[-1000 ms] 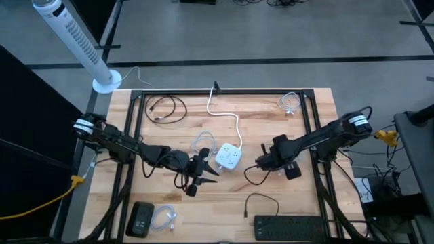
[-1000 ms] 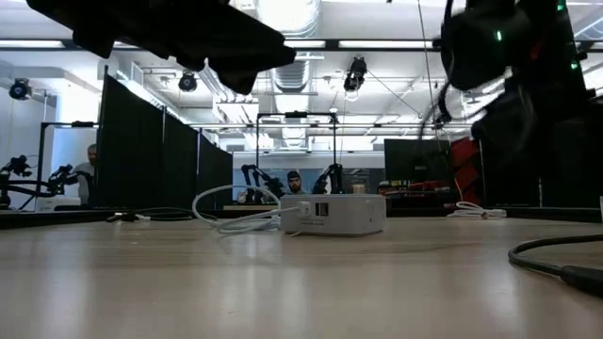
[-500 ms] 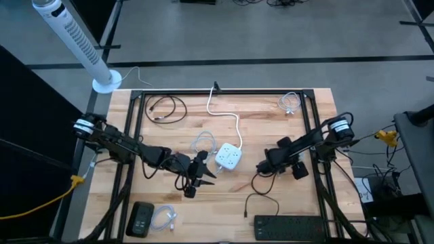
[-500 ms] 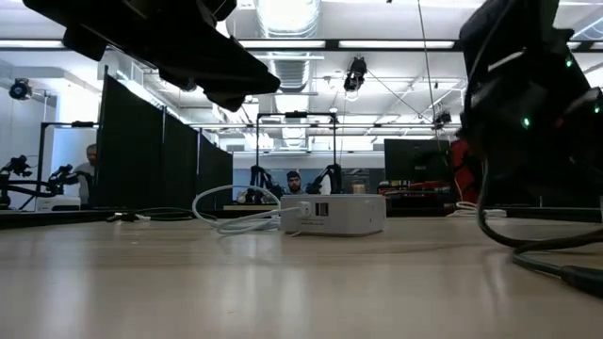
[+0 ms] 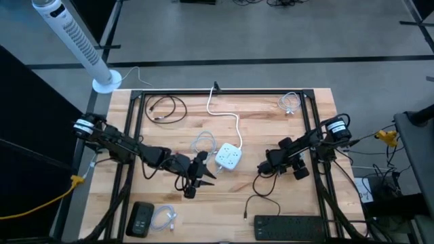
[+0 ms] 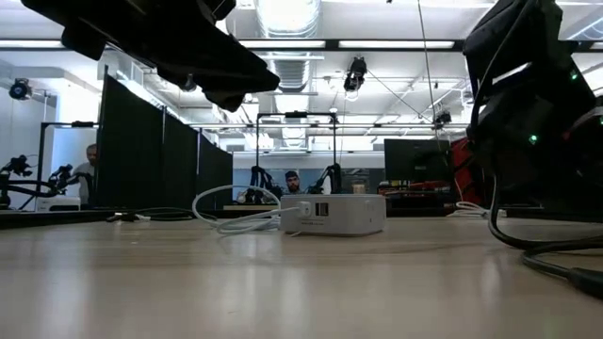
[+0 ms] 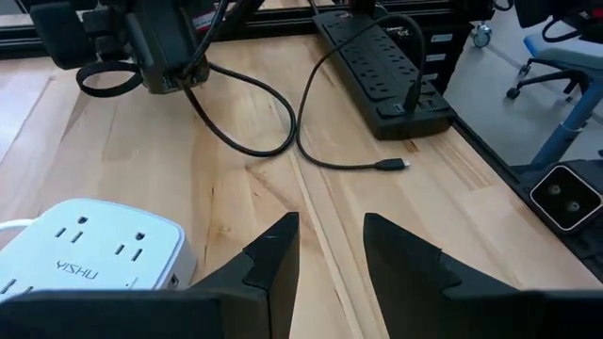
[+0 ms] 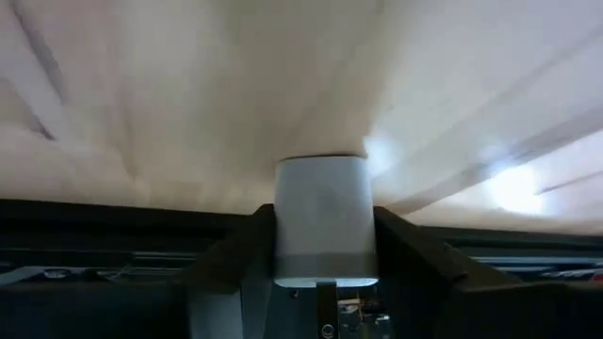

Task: Plug in charger cables
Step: Insert the white charger cable into the charger adapter

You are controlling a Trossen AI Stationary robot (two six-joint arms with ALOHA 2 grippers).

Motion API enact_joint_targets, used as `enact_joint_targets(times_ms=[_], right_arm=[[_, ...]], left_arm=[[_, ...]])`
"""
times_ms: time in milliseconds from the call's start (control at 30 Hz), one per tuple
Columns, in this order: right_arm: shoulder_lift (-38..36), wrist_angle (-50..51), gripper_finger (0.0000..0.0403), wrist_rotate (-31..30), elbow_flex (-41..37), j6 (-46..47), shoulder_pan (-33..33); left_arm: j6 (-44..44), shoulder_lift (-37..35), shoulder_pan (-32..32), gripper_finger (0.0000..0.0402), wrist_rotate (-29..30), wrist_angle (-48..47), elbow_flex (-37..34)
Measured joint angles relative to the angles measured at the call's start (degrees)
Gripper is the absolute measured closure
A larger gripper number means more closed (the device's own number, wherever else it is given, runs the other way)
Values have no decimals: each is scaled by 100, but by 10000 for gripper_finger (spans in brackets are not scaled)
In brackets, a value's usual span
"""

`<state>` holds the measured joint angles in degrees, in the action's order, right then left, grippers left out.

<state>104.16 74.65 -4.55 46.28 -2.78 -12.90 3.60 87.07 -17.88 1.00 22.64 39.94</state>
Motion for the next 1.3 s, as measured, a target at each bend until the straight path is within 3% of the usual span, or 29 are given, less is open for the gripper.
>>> enact_joint_targets(times_ms=[133, 300, 500, 600, 700, 1033, 1300], right_arm=[[-44, 235, 258, 94, 122, 720, 186], [-397, 440, 258, -92, 340, 920, 476], [-832, 777, 258, -1151, 700, 1236, 1361], [-1014, 746, 258, -1837, 907, 1347, 1987], [-1128, 609, 258, -2156, 1083, 1230, 2753], [-1252, -1188, 258, -2111, 1141, 1308, 5331], [-1215, -2655, 258, -2319, 1141, 1370, 6289]], left_arm=[[-3, 0, -27, 292, 2, 90, -2], [-4, 0, -32, 292, 4, 180, -2], [-4, 0, -53, 292, 6, 192, -2], [-2, 0, -87, 292, 6, 196, -2], [24, 0, -152, 292, 8, 196, -2], [-47, 4, -344, 292, 8, 312, -2], [-160, 4, -349, 292, 11, 362, -2]])
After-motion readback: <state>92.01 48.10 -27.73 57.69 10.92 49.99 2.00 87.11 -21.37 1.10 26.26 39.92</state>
